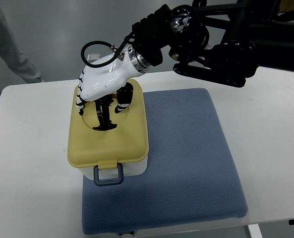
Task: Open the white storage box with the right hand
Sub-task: 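Close the right hand's fingers around the black handle on the lid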
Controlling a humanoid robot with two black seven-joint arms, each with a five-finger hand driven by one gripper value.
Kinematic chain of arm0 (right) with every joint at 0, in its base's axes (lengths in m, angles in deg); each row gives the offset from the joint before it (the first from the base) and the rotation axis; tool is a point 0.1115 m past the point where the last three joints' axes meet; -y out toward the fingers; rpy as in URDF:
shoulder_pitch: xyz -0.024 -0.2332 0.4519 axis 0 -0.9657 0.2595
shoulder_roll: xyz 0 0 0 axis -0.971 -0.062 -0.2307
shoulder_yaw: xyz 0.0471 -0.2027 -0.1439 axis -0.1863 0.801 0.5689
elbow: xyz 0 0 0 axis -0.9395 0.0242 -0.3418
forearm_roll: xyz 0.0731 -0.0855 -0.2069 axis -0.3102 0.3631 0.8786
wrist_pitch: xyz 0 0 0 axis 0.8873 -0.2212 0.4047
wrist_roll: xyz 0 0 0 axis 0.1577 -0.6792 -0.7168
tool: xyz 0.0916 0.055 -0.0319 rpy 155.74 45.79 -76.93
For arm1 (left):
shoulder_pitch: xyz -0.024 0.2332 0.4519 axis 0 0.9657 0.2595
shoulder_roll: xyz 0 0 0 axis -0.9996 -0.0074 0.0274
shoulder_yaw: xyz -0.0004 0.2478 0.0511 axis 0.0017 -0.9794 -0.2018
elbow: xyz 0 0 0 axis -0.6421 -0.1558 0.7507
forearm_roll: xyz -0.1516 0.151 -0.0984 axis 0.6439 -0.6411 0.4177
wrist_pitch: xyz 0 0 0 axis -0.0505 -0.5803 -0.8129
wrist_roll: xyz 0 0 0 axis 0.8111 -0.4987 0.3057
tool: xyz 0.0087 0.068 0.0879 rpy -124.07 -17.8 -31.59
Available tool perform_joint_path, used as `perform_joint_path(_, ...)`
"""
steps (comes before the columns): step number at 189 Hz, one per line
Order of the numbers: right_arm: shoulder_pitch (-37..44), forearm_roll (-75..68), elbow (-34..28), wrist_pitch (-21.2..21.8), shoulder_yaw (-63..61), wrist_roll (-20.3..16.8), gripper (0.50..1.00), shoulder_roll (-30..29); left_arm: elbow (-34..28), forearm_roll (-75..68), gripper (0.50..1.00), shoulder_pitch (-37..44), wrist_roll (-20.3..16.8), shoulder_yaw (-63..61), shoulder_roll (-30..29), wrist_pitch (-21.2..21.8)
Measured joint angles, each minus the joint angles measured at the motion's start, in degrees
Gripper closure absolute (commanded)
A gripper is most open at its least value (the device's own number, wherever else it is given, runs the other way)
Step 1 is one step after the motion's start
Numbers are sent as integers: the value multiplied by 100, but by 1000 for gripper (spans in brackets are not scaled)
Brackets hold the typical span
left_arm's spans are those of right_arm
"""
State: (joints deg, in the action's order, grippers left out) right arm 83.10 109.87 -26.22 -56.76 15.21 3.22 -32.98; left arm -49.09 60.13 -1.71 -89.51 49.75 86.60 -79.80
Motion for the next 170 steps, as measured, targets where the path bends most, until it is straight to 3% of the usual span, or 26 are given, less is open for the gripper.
perform_joint_path(5,-2,1,8,-3,0,-6,742,0,0,0,500,0,0,0,0,0)
perform_joint_path(48,-38,11,73,-13,9,-25,750,-5,0,0,500,0,0,0,0,0)
perform_joint_path(82,-30,11,85,-14,9,-25,920,-6,0,0,500,0,0,0,0,0)
perform_joint_path(108,5,10,86,-7,9,-20,991,15,0,0,500,0,0,0,0,0)
perform_joint_path(170,11,2,79,-6,1,-8,1000,7,0,0,500,0,0,1,0,0)
